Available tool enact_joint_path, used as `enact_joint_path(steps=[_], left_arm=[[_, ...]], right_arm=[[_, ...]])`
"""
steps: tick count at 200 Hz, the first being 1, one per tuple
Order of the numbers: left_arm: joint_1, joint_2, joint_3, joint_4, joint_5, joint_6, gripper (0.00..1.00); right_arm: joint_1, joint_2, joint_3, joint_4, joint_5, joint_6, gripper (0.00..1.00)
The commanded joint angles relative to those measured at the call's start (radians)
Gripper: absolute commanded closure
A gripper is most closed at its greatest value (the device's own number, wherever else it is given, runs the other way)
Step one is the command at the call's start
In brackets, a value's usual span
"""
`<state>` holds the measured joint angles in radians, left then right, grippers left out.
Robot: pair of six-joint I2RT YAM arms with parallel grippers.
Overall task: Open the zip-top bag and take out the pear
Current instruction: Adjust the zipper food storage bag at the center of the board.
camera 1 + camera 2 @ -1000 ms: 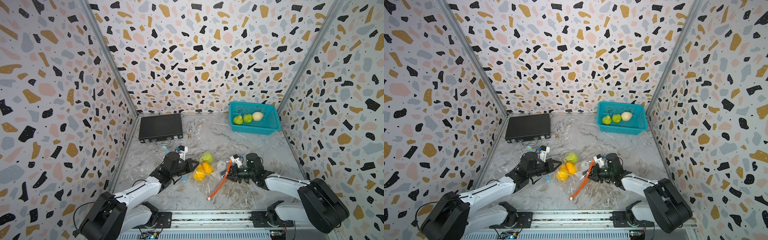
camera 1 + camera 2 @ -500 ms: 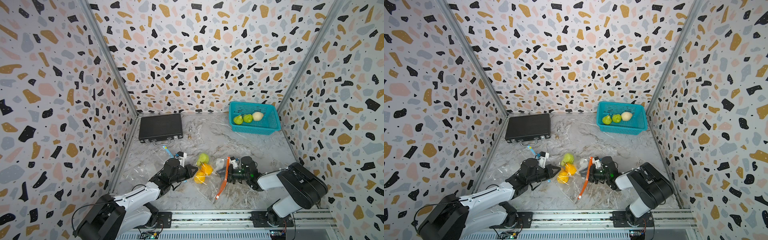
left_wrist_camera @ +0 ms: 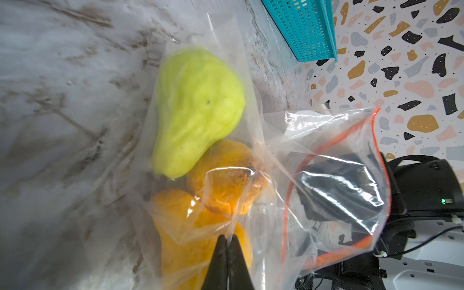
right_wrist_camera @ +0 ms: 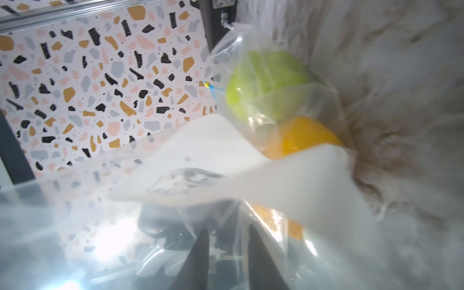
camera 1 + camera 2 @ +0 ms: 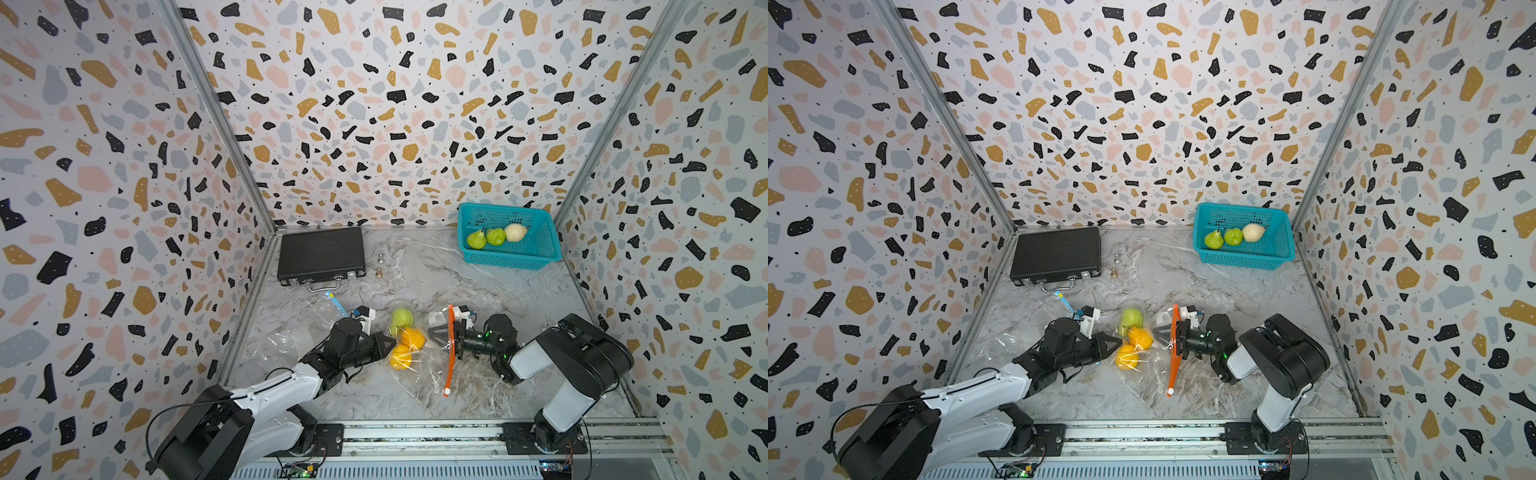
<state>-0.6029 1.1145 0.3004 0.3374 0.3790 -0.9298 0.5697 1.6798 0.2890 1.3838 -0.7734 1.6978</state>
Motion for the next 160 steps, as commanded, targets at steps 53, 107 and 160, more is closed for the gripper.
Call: enact_joint_path(steps=[53, 107, 160], left_arm=[[-0.044, -0.13, 0.004, 0.054, -0.02, 0.028, 1.0], [-0.058, -0.223, -0.022, 0.152, 0.007, -0.025, 1.0], [-0.073, -0.318, 0.0, 0.181, 0.017, -0.063, 1.0]], right_arm=[[0.033, 0.179, 0.08, 0.044, -0.01, 0.01, 0.71], [0.032, 0.335, 0.11, 0.044, 0.001, -0.049, 0.68], [0.019, 0.247, 0.139, 0.043, -0.042, -0.077, 0.55]])
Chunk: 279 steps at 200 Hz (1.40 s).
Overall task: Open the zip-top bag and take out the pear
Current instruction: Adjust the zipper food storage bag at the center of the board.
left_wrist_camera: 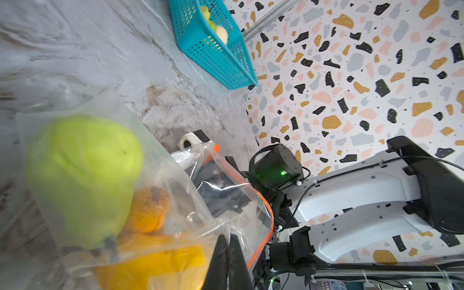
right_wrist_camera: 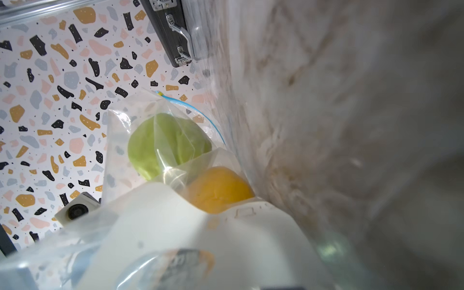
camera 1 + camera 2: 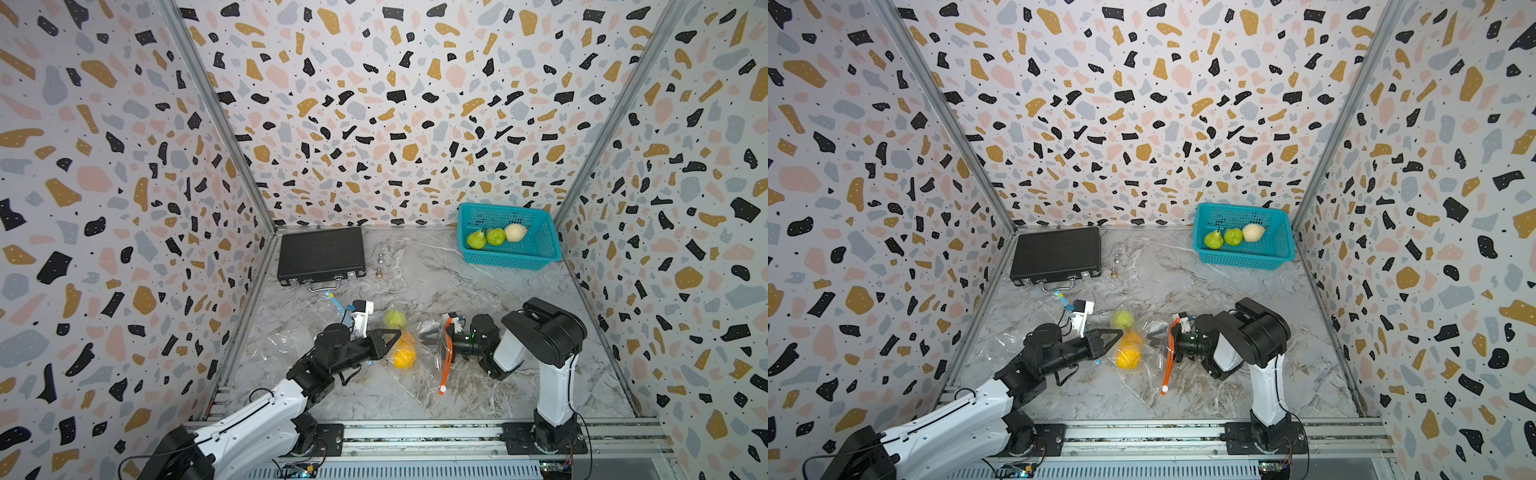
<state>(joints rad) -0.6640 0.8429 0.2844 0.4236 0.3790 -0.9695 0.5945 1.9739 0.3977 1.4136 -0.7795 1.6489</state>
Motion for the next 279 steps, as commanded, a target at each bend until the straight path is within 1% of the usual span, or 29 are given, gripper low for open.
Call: enact_joint_path(steps=[1, 31, 55, 78, 96, 130, 141, 155, 167, 189, 200, 209, 227, 233, 246, 263, 279], left_arm=[[-0.012, -0.048, 0.016, 0.095, 0.018, -0.023, 1.0], [-0.013, -0.08, 0.013, 0.074, -0.004, -0.014, 1.0], [-0.012, -0.046, 0.035, 0.111, -0.001, -0.018, 1.0], [-0.015, 0.003, 0.106, 0.116, 0.018, -0.01, 1.0], [-0.014, 0.012, 0.125, 0.098, 0.019, 0.001, 1.0], [-0.004, -0.03, 0.142, 0.011, -0.048, 0.046, 1.0], [-0.002, -0.014, 0.168, 0.037, -0.038, 0.03, 1.0], [-0.006, 0.043, 0.226, 0.075, 0.013, 0.002, 1.0], [-0.019, 0.089, 0.242, 0.138, 0.027, -0.024, 1.0], [-0.013, 0.121, 0.195, 0.214, -0.005, -0.045, 1.0], [-0.008, 0.126, 0.182, 0.219, -0.004, -0.03, 1.0], [-0.005, 0.124, 0.166, 0.186, -0.011, -0.008, 1.0], [-0.002, 0.104, 0.061, 0.225, -0.066, -0.05, 1.0], [-0.003, 0.094, 0.04, 0.199, -0.074, -0.044, 1.0], [-0.004, 0.071, 0.015, 0.073, -0.098, 0.003, 1.0], [-0.003, 0.054, -0.063, 0.084, -0.129, -0.005, 0.99], [-0.003, 0.029, -0.069, -0.002, -0.114, 0.027, 0.96]], right_arm=[[-0.006, -0.047, 0.03, 0.013, -0.037, -0.03, 0.55], [-0.007, -0.062, 0.033, 0.013, -0.081, -0.055, 0.47], [-0.007, -0.103, 0.032, 0.013, -0.12, -0.093, 0.4], [-0.009, -0.117, 0.026, 0.014, -0.132, -0.119, 0.37], [-0.009, -0.151, 0.02, 0.013, -0.144, -0.136, 0.36], [-0.01, -0.183, 0.016, 0.013, -0.186, -0.157, 0.31], [-0.01, -0.17, 0.012, 0.013, -0.188, -0.167, 0.3], [-0.01, -0.15, 0.013, 0.015, -0.191, -0.178, 0.29], [-0.01, -0.147, 0.019, 0.015, -0.2, -0.179, 0.29], [-0.013, -0.168, 0.023, 0.013, -0.213, -0.182, 0.29], [-0.017, -0.169, 0.014, 0.013, -0.213, -0.185, 0.28], [-0.019, -0.167, 0.008, 0.013, -0.214, -0.188, 0.28], [-0.028, -0.141, -0.008, 0.013, -0.218, -0.192, 0.27], [-0.032, -0.129, -0.011, 0.013, -0.217, -0.196, 0.27], [-0.036, -0.099, -0.013, 0.013, -0.213, -0.205, 0.26], [-0.036, -0.063, -0.011, 0.013, -0.208, -0.215, 0.26], [-0.036, -0.047, -0.012, 0.013, -0.203, -0.22, 0.26]])
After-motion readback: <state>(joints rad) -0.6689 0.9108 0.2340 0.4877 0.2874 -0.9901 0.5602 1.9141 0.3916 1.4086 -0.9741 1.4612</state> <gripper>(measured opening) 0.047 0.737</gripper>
